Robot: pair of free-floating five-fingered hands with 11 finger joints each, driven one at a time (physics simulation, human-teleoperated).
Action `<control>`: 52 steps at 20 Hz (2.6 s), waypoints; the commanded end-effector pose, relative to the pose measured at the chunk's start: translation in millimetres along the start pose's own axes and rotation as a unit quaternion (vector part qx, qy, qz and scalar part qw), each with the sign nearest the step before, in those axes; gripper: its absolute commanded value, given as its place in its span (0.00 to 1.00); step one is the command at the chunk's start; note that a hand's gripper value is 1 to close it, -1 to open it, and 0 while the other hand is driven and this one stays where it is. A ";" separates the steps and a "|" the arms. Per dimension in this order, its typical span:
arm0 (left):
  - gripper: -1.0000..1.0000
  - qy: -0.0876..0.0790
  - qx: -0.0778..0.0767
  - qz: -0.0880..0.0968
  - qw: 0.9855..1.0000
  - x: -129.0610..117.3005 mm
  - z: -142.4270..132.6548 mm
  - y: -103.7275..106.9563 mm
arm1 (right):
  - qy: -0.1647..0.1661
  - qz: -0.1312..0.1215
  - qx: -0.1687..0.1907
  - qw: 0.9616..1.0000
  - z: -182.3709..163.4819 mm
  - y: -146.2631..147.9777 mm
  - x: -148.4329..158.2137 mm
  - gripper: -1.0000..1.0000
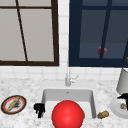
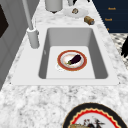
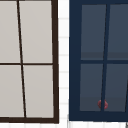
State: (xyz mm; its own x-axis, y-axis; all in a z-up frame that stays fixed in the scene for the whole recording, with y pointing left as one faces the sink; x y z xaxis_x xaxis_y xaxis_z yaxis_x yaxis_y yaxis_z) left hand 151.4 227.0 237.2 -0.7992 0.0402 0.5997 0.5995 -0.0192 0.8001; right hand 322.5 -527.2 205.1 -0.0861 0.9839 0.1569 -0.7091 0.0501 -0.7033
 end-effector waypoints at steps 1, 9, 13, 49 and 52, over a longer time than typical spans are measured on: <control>0.50 0.000 0.000 0.000 1.000 0.0 0.0 0.0 | -0.014 0.022 0.007 1.000 -13.3 1.3 -10.7 0.00; 0.50 0.000 0.000 0.000 1.000 0.0 0.0 0.0 | 0.001 0.009 0.003 1.000 -28.5 6.1 -20.0 0.00; 0.50 0.000 0.000 0.000 1.000 0.0 0.0 0.0 | 0.010 0.020 0.003 1.000 -41.7 16.1 -24.0 0.00; 0.50 0.000 0.000 0.000 1.000 0.0 0.0 0.0 | -0.009 0.024 -0.209 0.978 -81.0 3.6 -41.8 1.00; 0.50 0.000 0.000 0.000 1.000 0.0 0.0 0.0 | -0.009 0.029 -0.201 0.979 -69.0 -8.6 -25.2 1.00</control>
State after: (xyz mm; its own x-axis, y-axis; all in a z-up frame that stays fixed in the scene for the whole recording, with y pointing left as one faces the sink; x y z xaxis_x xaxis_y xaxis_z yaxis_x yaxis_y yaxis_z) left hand 151.4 227.0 237.2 -0.7992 0.0402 0.5997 0.5995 -0.0192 0.8001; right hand 378.7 -551.7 137.1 -0.1261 0.9814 0.1450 -0.3900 0.0853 -0.9169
